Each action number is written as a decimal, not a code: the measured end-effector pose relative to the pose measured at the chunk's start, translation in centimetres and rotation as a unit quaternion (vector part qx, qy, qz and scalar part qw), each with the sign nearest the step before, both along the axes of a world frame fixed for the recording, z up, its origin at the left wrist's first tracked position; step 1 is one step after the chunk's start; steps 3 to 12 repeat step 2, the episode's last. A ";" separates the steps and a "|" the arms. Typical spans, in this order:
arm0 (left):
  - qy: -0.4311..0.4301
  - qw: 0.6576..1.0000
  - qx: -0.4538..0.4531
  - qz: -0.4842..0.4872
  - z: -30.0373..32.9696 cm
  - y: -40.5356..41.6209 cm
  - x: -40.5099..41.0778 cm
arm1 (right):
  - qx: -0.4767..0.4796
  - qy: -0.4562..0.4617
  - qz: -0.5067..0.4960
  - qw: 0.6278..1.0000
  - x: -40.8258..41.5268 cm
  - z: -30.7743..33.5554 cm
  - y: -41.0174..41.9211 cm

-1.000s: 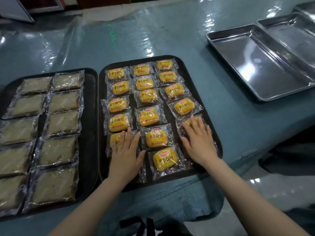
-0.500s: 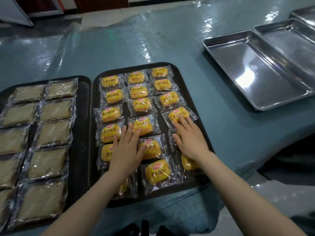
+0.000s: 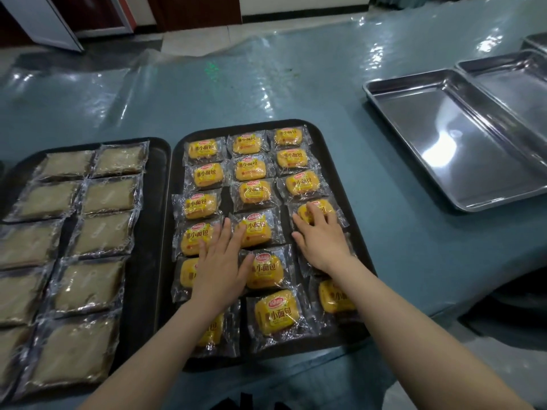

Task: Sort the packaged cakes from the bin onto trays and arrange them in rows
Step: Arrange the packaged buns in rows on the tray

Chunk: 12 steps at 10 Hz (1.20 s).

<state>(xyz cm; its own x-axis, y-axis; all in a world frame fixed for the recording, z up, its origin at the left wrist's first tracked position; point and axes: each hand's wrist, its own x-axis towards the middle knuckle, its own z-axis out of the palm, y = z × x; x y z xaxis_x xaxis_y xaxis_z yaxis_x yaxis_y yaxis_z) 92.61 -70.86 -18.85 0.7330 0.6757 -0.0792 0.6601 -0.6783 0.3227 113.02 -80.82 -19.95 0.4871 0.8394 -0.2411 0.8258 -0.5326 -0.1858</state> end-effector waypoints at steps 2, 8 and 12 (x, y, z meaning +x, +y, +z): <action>-0.031 0.999 0.003 0.006 1.1 0.6 -1.3 | 0.083 -0.021 -0.003 0.996 -2.4 2.0 1.5; -0.031 0.999 0.003 0.006 1.1 0.6 -1.3 | 0.083 -0.021 -0.003 0.996 -2.4 2.0 1.5; -0.031 0.999 0.003 0.006 1.1 0.6 -1.3 | 0.083 -0.021 -0.003 0.996 -2.4 2.0 1.5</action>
